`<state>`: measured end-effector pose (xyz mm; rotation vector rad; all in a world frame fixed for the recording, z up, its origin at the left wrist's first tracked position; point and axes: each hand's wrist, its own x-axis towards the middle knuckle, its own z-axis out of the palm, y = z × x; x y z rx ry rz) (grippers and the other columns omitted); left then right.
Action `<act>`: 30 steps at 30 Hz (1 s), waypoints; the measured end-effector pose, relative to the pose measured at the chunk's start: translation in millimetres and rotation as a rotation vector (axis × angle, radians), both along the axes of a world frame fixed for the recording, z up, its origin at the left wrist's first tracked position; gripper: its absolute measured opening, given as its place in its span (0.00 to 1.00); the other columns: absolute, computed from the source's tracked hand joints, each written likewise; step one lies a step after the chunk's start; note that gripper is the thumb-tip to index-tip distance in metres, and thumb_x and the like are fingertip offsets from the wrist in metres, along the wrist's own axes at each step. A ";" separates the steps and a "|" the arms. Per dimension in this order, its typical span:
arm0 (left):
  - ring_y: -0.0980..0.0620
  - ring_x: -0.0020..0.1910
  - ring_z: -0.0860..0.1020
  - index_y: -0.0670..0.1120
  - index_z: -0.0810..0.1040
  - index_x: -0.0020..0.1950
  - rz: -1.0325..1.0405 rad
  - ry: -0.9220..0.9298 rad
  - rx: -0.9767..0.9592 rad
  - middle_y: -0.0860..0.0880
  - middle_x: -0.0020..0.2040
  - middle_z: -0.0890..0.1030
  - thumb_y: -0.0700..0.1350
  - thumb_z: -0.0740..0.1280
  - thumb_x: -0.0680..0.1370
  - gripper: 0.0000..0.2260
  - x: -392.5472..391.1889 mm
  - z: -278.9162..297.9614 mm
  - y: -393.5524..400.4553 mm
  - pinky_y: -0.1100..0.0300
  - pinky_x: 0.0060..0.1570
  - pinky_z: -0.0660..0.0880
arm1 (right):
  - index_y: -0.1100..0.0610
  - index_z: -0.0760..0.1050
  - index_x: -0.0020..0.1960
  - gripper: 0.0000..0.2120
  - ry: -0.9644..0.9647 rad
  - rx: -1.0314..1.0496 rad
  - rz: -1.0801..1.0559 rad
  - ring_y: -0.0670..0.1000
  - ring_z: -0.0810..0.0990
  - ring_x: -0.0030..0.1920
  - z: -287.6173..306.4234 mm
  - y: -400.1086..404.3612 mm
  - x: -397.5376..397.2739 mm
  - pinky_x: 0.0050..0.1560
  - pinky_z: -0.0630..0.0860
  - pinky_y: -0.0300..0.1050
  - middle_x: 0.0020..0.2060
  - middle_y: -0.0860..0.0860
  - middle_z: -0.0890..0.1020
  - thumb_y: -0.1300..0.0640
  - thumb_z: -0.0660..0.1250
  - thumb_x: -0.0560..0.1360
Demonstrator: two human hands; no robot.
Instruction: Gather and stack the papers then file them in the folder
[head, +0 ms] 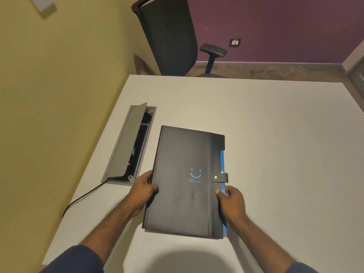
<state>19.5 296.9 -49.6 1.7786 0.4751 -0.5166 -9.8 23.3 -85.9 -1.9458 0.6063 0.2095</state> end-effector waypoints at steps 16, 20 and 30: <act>0.38 0.61 0.78 0.36 0.72 0.72 0.228 -0.039 0.388 0.38 0.64 0.79 0.27 0.63 0.76 0.23 -9.2 -45.1 35.0 0.55 0.62 0.73 | 0.61 0.76 0.48 0.14 0.259 -0.357 0.316 0.58 0.79 0.49 -22.8 71.6 24.5 0.44 0.72 0.46 0.48 0.57 0.79 0.48 0.67 0.76; 0.36 0.58 0.78 0.34 0.76 0.68 0.157 -0.066 0.507 0.34 0.58 0.79 0.26 0.63 0.72 0.23 -9.2 -45.4 35.9 0.50 0.64 0.75 | 0.61 0.77 0.55 0.18 0.275 -0.433 0.328 0.59 0.79 0.54 -20.5 74.0 28.8 0.49 0.75 0.49 0.53 0.57 0.79 0.46 0.67 0.76; 0.38 0.63 0.73 0.36 0.71 0.72 0.036 -0.046 0.618 0.37 0.64 0.73 0.34 0.72 0.72 0.27 -8.0 -47.9 37.9 0.50 0.67 0.72 | 0.57 0.72 0.58 0.22 0.318 -0.665 0.403 0.57 0.75 0.59 -17.1 77.4 32.5 0.54 0.73 0.49 0.56 0.54 0.77 0.40 0.65 0.76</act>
